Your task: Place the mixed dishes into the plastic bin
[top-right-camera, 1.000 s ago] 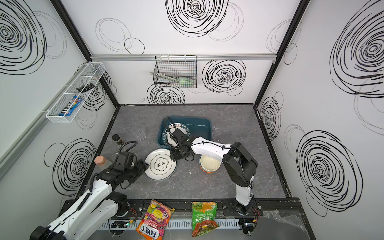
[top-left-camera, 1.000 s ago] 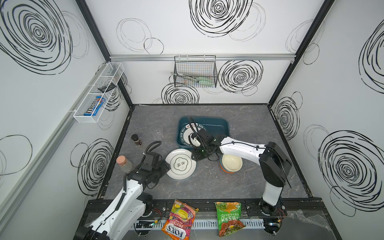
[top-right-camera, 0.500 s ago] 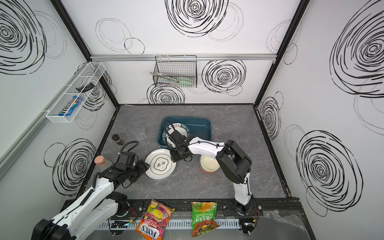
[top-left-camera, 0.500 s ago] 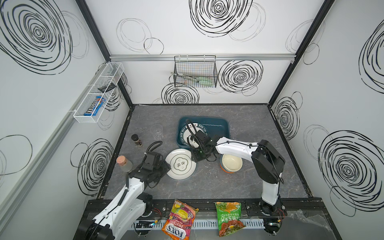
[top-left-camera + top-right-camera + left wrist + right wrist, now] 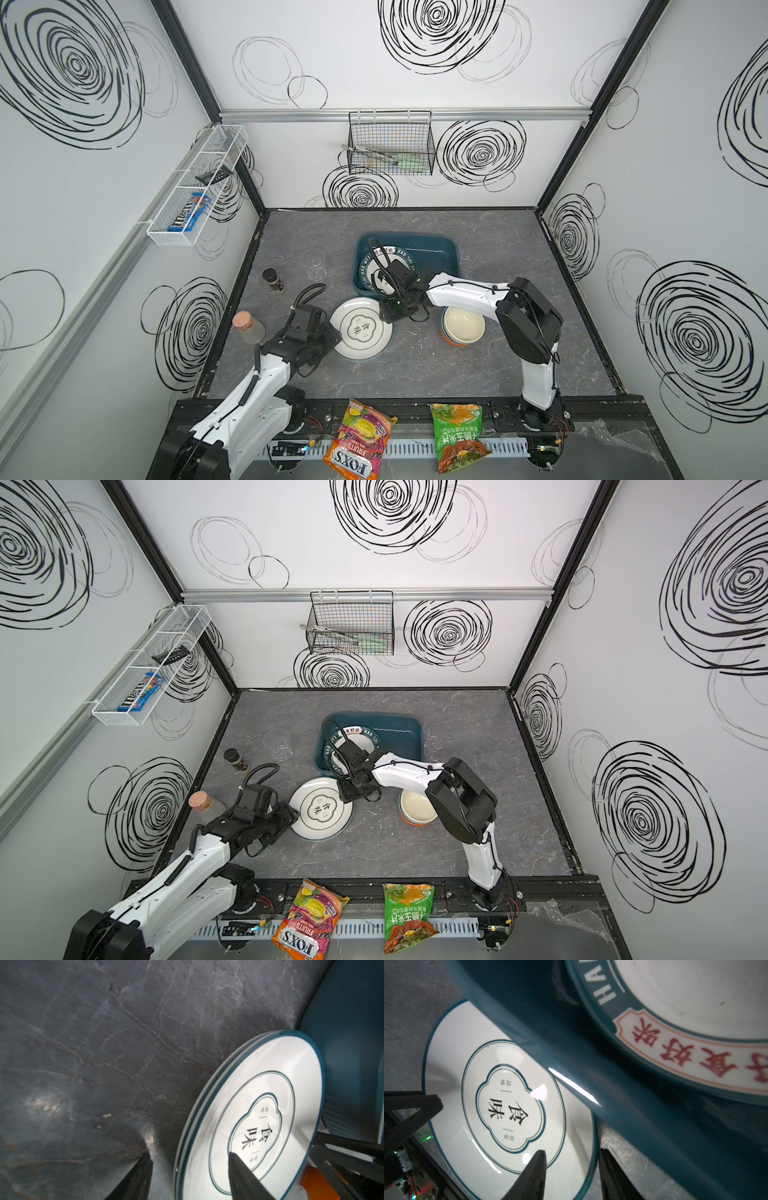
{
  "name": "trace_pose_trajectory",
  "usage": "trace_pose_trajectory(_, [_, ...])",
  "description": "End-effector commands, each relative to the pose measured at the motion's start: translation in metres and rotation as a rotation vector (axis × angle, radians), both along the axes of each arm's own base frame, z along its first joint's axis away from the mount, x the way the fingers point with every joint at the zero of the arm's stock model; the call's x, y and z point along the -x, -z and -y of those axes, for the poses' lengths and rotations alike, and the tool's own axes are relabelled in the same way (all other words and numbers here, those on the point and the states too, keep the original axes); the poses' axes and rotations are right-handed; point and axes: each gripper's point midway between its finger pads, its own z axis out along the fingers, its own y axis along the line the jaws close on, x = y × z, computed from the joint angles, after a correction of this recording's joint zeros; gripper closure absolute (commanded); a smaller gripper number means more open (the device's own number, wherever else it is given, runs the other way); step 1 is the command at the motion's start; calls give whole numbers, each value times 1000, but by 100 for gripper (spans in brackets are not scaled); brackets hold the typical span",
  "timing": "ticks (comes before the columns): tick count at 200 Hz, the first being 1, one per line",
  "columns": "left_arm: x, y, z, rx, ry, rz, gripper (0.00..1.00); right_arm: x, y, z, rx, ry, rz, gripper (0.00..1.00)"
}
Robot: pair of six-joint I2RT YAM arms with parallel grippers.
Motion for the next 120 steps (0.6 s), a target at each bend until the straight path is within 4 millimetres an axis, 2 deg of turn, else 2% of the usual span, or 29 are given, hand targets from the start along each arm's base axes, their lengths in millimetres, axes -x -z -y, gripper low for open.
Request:
trace_pose_trajectory(1, [-3,1,2,7,6,20,39,-2,-8,-7,-15,-4,13,55])
trace_pose_trajectory(120, [-1,5,4,23,10,23,49,5,0,-11,-5,-24,-4,70])
